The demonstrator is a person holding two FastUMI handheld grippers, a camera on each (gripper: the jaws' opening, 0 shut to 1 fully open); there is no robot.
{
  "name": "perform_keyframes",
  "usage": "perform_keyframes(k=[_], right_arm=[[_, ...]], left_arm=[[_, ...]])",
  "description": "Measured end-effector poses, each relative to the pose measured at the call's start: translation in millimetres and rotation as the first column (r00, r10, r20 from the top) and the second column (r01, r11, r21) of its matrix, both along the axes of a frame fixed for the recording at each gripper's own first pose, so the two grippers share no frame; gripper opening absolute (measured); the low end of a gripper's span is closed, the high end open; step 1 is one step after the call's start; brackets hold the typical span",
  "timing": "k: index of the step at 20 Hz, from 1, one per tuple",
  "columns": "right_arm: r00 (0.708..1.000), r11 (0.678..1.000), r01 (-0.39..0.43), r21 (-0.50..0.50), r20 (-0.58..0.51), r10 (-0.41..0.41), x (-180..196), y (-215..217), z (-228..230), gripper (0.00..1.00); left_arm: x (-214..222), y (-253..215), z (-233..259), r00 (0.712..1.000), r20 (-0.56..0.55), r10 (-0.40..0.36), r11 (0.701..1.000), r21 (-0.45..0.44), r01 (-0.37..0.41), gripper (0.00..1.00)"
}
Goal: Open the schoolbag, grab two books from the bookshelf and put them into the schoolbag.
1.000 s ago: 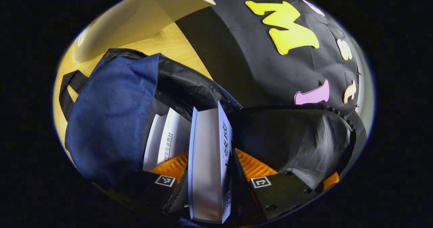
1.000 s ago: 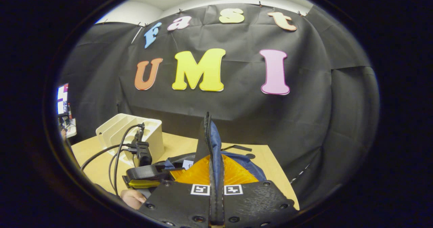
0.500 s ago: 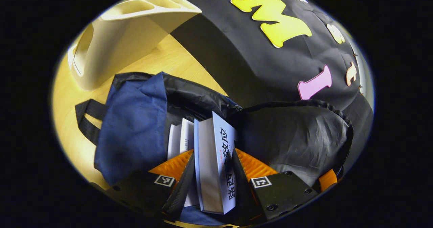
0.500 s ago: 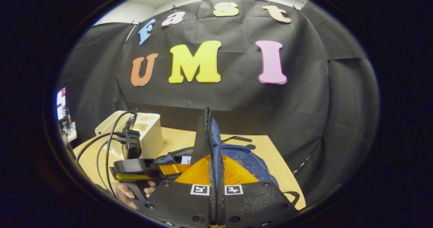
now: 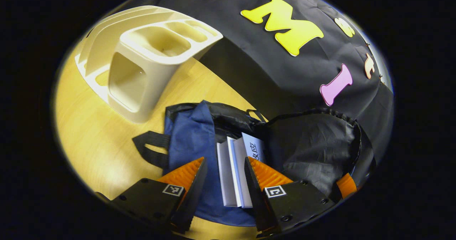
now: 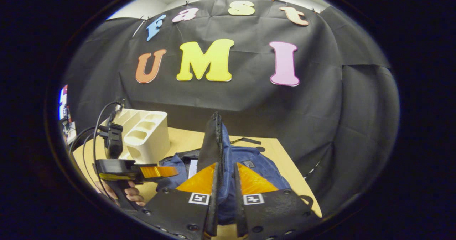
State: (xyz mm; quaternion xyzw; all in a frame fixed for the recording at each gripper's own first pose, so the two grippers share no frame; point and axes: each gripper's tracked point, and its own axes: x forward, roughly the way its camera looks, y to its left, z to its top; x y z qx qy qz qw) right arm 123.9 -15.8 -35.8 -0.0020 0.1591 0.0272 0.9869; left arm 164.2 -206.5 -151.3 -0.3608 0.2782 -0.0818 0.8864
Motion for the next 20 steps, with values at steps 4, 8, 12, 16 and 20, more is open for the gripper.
perform_keyframes(k=[4, 8, 12, 16, 20], right_arm=[[0.999, 0.999, 0.040, -0.007, 0.004, -0.040, -16, 1, -1, 0.49], [0.997, 0.995, 0.081, -0.051, 0.002, -0.081, -32, 2, -10, 0.61], [0.994, 0.992, 0.110, -0.069, 0.007, -0.110, -52, 8, -13, 0.63], [0.991, 0.988, 0.134, -0.080, 0.023, -0.132, -75, 11, -12, 0.72], [0.992, 0.992, 0.114, -0.060, 0.060, -0.110, -102, 24, -6, 0.89]], left_arm=[[-19, 47, 7, 0.995, 0.064, 0.073, 0.993, 0.087, -0.078, 0.68], [-42, 94, 21, 0.976, 0.174, 0.129, 0.974, 0.163, -0.158, 0.68], [-68, 137, 36, 0.946, 0.279, 0.167, 0.945, 0.227, -0.234, 0.68], [-94, 177, 56, 0.905, 0.386, 0.177, 0.889, 0.332, -0.315, 0.67], [-126, 197, 69, 0.893, 0.415, 0.173, 0.864, 0.372, -0.340, 0.67]])
